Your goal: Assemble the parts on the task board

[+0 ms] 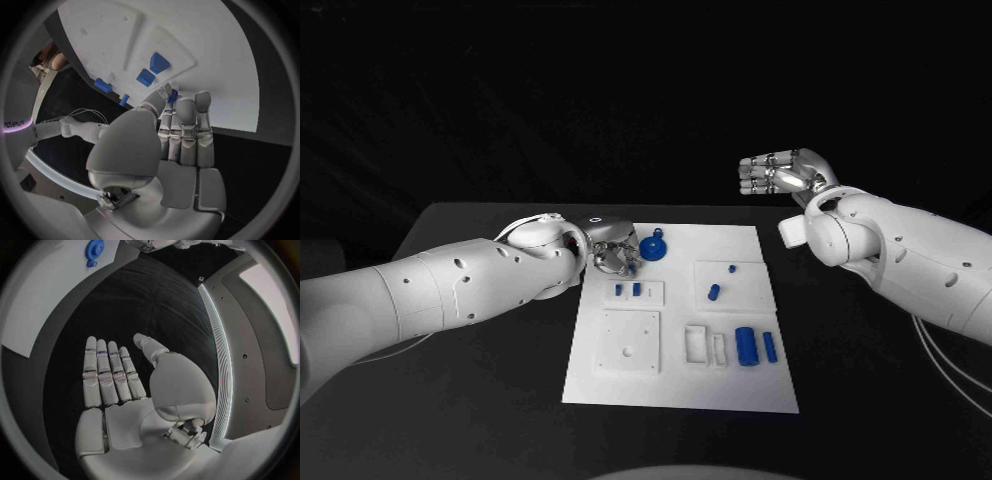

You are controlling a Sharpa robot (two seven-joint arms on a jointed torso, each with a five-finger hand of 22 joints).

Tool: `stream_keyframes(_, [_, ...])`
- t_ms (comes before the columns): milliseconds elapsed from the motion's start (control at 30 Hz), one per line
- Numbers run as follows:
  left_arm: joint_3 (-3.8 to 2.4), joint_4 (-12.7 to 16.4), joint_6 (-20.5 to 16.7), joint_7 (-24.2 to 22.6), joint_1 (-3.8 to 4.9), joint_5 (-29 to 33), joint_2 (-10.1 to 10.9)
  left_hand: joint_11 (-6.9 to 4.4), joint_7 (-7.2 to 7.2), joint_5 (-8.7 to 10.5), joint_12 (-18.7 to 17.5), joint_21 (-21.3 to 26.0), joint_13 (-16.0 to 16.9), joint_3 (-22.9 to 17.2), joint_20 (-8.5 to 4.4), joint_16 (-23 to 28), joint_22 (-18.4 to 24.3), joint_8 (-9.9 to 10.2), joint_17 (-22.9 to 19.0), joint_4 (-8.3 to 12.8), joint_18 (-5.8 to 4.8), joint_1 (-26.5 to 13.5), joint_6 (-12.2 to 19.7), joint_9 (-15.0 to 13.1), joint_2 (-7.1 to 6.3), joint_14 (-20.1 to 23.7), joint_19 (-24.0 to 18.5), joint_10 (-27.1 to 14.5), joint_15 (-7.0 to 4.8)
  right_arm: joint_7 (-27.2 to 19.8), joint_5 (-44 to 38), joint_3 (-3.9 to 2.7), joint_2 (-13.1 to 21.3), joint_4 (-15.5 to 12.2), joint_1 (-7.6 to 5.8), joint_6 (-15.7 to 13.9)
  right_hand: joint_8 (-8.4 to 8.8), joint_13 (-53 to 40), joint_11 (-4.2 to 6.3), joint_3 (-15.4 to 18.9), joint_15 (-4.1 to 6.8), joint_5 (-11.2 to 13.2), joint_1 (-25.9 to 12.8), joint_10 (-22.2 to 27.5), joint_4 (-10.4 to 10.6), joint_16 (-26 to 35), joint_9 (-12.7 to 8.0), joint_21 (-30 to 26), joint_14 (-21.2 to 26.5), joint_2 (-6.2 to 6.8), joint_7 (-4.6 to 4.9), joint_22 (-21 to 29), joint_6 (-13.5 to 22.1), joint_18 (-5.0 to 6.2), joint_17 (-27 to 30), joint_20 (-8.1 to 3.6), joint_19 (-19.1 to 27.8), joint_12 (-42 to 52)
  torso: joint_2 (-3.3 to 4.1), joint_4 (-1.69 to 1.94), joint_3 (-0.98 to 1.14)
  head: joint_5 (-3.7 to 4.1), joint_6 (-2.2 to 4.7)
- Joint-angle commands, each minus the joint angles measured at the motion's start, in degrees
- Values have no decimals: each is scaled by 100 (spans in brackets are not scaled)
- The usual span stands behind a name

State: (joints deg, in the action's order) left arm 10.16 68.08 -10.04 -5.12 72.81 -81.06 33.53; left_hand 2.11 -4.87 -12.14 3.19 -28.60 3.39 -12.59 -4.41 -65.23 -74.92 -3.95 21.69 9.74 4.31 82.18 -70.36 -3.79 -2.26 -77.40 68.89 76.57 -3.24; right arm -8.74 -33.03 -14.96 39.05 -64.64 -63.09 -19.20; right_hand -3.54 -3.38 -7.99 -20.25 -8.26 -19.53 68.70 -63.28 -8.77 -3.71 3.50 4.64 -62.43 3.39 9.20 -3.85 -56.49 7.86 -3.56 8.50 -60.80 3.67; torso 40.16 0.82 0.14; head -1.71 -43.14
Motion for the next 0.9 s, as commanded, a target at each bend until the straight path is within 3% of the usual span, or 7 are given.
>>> stream_keyframes(33, [37,21,107,-87,-54,-26,-2,-76,-11,14,18,-17,8,24,12,39,-121,38,6,5,68,51,44,4,14,8,-37,93,2,-59,-3,-3,-1,-4,3,77,4,8,-3,-28,11,-23,-23,33,-5,19,1,-28,45,-46,3,7,1,60,8,6,30,-27,-1,-2,1,-4,-2])
stream_keyframes(333, [37,35,133,-79,-54,6,2,-9,-37,46,14,12,1,37,49,50,-113,45,5,-25,70,-46,207,12,-43,44,-63,-115,49,-57,-3,-3,4,-3,4,78,4,8,-3,-28,11,-23,-23,33,-5,19,1,-28,45,-46,3,7,1,60,8,6,30,-27,0,-4,4,-5,-7])
stream_keyframes(467, [37,31,151,-47,-54,29,3,60,-85,55,15,49,0,-27,97,42,-104,42,3,-58,97,-139,488,15,-136,63,-58,-309,100,-55,-3,-3,7,-4,4,79,4,8,-3,-28,11,-23,-23,33,-5,19,1,-28,45,-46,3,7,1,60,8,6,30,-27,-2,-3,4,-9,-2])
stream_keyframes(900, [37,23,179,16,-55,51,9,204,-105,79,14,196,-3,-364,213,-59,-109,38,5,-231,233,-184,777,14,-414,44,52,-769,204,-47,-3,-3,-8,12,11,117,5,8,-3,-19,11,-20,-24,34,-2,19,1,-29,49,-43,4,7,8,59,8,7,33,-27,2,-1,0,-10,-1])
